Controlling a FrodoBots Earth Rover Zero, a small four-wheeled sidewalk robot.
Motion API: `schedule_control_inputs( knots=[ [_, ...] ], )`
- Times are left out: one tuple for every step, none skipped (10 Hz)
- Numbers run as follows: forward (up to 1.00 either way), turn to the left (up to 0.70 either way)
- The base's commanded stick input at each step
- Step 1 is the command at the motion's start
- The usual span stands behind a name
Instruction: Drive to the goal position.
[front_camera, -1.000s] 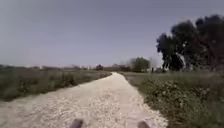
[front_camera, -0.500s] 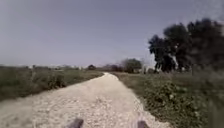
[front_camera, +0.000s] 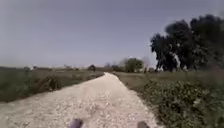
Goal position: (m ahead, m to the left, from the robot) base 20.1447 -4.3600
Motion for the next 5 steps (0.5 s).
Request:
schedule_control_inputs(
  knots=[
    [0.70,0.00],
    [0.70,0.00],
    [0.70,0.00],
    [0.70,0.00],
    [0.70,0.00]
  ],
)
